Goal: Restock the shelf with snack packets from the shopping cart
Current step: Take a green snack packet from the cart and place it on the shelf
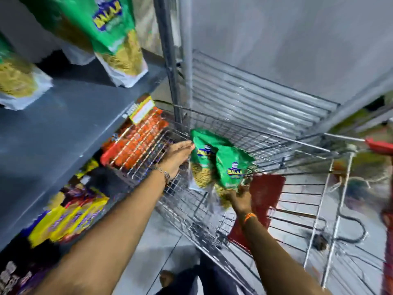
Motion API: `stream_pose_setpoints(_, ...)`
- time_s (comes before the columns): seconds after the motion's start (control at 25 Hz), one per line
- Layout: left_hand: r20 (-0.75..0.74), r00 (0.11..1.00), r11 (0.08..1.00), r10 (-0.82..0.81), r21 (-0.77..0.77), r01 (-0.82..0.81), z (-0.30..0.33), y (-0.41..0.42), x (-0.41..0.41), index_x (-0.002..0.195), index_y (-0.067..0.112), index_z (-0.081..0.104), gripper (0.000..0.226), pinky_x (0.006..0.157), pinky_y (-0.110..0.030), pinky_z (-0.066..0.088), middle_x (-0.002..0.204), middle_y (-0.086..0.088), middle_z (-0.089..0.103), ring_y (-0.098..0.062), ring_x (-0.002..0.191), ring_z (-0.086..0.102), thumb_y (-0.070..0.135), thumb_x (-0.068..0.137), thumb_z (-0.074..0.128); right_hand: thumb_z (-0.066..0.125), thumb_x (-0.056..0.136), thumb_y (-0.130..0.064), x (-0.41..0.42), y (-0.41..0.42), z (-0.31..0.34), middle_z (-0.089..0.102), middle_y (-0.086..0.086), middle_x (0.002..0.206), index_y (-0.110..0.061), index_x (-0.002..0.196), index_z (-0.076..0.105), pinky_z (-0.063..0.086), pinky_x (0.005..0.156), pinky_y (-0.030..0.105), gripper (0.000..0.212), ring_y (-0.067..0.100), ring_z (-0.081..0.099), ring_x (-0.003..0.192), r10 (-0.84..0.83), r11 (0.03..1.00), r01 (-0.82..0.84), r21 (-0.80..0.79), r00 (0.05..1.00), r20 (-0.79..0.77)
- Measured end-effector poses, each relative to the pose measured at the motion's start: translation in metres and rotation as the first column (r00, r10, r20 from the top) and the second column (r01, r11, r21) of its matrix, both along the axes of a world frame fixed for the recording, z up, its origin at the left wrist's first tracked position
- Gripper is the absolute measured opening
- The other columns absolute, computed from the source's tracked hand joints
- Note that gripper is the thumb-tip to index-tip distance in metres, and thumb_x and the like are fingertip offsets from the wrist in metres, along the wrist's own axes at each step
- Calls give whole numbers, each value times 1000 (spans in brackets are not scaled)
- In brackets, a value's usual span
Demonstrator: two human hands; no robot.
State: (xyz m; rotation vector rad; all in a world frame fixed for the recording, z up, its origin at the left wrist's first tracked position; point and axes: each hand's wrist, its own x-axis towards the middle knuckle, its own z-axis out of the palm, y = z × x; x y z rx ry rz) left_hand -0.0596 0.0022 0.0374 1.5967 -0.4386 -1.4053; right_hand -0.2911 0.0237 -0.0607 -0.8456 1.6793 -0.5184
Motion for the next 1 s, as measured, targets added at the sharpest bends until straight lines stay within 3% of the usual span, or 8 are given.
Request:
stream_pose_setpoints(0.16,32,994,986,-101,137,96,-63,-36,-42,135,-10,53,45,92,-22,42,122,-17,61,-18,110,54,3,94,60,64,91,2,-6,1,-33,59,26,138,-6,122,59,49,73,17,32,13,55,93,53,978,-50,201,998,-13)
stream_pose_setpoints(0.24,39,993,981,-116,160,108,-88,-43,-57,134,-10,54,47,98,-25,41,126,-20,62,-18,115,52,8,92,64,70,85,8,1,-2,-49,59,26,139,-5,116,59,52,86,22,36,27,64,112,18,981,-20,192,1000,14)
stream_pose_setpoints(0.36,64,980,967,-188,187,173,-120,-54,-68,122,0,65,41,108,-33,45,127,-12,66,-21,120,59,20,87,73,80,69,20,4,-11,-76,61,27,135,11,131,49,52,105,53,70,41,64,118,-17,988,4,157,996,84)
stream_pose_setpoints(0.48,179,947,947,-268,227,226,-138,-62,-78,83,8,67,26,77,-31,53,83,-6,68,-15,79,61,32,83,76,79,76,10,-4,-8,-86,60,22,140,5,134,51,49,109,53,65,31,63,112,9,962,-40,268,993,116)
stream_pose_setpoints(0.56,350,887,939,-301,271,212,-143,-63,-85,59,21,43,44,51,-26,29,56,4,41,-13,53,36,43,85,72,81,63,23,-4,-14,-92,61,28,136,7,127,54,47,110,56,71,41,63,120,-1,985,-22,174,992,130)
stream_pose_setpoints(0.76,355,906,966,-231,195,170,-142,-60,-88,56,22,32,50,60,-30,22,56,-1,31,-15,57,28,35,93,64,78,50,36,-2,-19,-91,56,35,137,8,127,44,45,108,63,89,50,56,128,4,996,-22,90,980,198)
stream_pose_setpoints(0.92,171,981,984,-92,167,63,-135,-41,-86,64,13,49,38,63,-29,36,59,-5,49,-12,60,43,31,95,62,73,70,28,-10,-18,-75,51,26,145,2,145,34,59,84,29,89,39,56,130,65,985,-100,143,970,234)
stream_pose_setpoints(1.0,43,998,987,-40,155,32,-127,-31,-78,88,3,59,29,78,-43,46,88,-15,57,-22,84,51,31,96,60,69,79,22,-11,-19,-67,55,17,137,-9,139,40,57,74,18,73,37,53,132,94,977,-137,164,964,248)
